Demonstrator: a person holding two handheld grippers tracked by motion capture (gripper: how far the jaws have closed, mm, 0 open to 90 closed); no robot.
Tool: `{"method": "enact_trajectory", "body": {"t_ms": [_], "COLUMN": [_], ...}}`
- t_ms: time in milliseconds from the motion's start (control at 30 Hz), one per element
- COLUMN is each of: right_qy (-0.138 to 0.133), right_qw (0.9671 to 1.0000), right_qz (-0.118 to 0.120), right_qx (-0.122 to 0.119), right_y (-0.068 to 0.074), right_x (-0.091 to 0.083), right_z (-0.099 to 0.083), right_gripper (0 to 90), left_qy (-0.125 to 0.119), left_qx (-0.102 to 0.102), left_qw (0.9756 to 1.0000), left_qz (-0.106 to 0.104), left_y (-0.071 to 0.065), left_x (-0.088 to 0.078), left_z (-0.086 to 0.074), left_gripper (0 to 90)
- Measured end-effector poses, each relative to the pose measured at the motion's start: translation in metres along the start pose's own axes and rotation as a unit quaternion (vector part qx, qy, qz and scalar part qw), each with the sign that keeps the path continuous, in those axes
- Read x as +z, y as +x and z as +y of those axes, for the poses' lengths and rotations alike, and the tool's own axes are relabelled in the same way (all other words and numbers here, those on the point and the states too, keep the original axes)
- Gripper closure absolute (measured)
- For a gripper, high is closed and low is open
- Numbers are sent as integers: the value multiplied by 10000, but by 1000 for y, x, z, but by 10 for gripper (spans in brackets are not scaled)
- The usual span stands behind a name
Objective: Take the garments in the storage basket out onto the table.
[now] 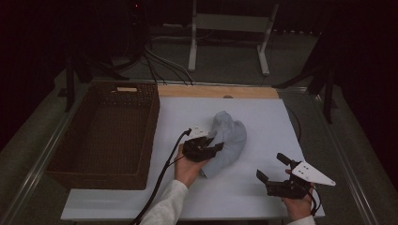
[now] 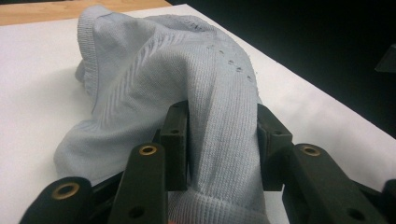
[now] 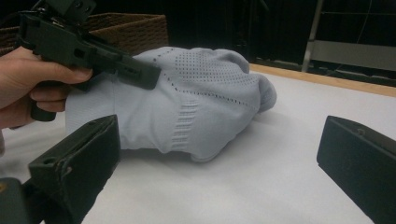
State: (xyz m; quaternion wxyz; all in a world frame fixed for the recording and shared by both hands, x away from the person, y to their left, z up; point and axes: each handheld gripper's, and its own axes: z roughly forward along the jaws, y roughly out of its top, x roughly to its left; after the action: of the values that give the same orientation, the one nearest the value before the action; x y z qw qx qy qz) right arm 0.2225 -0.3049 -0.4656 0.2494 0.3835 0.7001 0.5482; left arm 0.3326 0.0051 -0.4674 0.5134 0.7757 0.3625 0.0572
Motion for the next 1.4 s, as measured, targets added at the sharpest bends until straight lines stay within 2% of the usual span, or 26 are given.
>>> {"method": "enact_trajectory", "body": {"t_ms": [400,600,767,900,1100,1333,1400], "right_qy": [0,-1,3,0,3,3,2], "right_qw": [10000,10000,10000,10000,10000,10000,10000], "right_qz": [-2,-1,0,0,1,-7,-11], "right_qx": [5,14,19,21,24,29,37], "right_y": [0,0,0,0,0,-1,-1], "right_x": [0,0,0,0,0,0,0], "right_z": [0,0,0,0,0,0,0], "right_gripper": [0,0,0,0,0,0,0], "left_qy": [33,-53,-46,-60,-173,-144,-147], "left_qx": [-19,-103,-80,-206,-212,-249,-251], "left_qw": [9999,9996,9997,9995,9996,9995,9994], "left_qz": [-145,-268,-244,-237,0,137,161], "left_y": [-2,-1,0,3,2,3,4], "left_x": [2,1,0,-1,-4,-5,-6], "left_z": [-2,-4,-4,-3,-1,1,1], "left_gripper": [559,512,473,374,165,8,4]}}
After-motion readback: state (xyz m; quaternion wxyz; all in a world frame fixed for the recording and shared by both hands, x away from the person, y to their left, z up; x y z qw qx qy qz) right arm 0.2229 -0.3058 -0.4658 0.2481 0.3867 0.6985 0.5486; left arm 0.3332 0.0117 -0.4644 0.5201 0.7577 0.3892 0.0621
